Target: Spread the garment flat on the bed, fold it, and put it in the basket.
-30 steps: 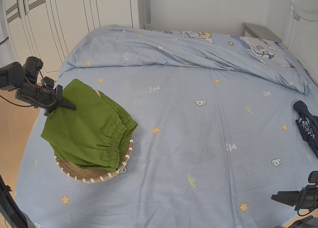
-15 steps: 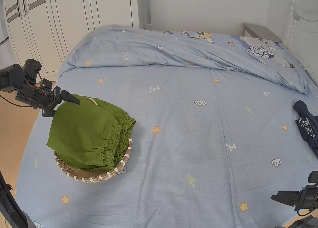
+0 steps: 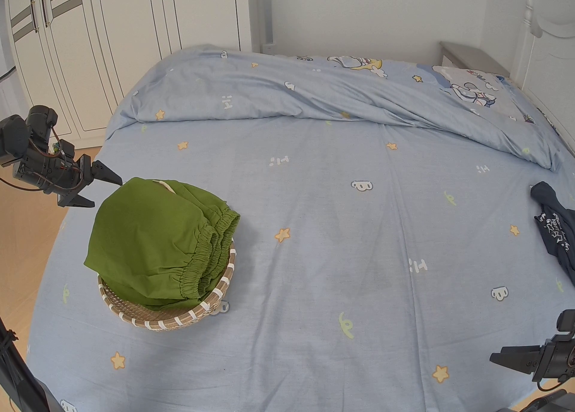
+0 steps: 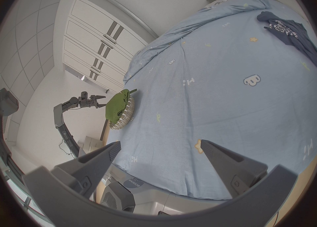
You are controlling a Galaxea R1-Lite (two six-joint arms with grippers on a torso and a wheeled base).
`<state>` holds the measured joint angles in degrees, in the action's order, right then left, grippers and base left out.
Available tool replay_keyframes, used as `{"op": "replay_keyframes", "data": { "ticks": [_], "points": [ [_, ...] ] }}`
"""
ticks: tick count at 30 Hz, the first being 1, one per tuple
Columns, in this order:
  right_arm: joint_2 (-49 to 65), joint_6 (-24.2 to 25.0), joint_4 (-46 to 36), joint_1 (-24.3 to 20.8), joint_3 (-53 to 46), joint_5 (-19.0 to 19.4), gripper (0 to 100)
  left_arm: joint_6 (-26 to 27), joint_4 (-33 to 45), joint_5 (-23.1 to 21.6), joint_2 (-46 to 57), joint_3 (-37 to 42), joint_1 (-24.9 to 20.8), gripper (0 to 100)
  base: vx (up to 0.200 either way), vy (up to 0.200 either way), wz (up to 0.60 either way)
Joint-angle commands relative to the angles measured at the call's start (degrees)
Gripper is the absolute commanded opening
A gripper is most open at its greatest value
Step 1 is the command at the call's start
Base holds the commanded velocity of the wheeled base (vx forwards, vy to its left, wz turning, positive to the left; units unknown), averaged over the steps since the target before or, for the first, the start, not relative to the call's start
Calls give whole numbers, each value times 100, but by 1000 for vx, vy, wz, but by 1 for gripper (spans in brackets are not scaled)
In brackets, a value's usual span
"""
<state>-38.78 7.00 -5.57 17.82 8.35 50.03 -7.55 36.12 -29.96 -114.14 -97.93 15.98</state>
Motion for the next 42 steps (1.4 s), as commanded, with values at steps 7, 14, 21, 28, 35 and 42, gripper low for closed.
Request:
{"op": "replay_keyframes", "data": {
  "ticks": [7, 14, 21, 28, 35, 42],
  "points": [
    [160, 118, -41, -60, 44, -2, 100, -168, 27, -1, 770, 46, -43, 100, 0, 0, 0],
    [160, 118, -49, -60, 44, -2, 100, -379, 27, -299, 850, 432, -667, 100, 0, 0, 0],
    [160, 126, -58, -60, 53, -2, 100, -318, 0, -370, 217, 529, -983, 100, 0, 0, 0],
    [512, 153, -304, -60, 220, -2, 100, -318, 167, -537, 639, 1048, -1229, 100, 0, 0, 0],
    [1320, 179, -1605, -675, 923, -2, 100, 403, -140, -2005, 3768, 3245, -1493, 100, 0, 0, 0],
    [1812, 162, -2589, -1352, 1503, -20, 100, 368, -202, -2057, 7090, 4669, -1361, 100, 0, 0, 0]
  ]
}}
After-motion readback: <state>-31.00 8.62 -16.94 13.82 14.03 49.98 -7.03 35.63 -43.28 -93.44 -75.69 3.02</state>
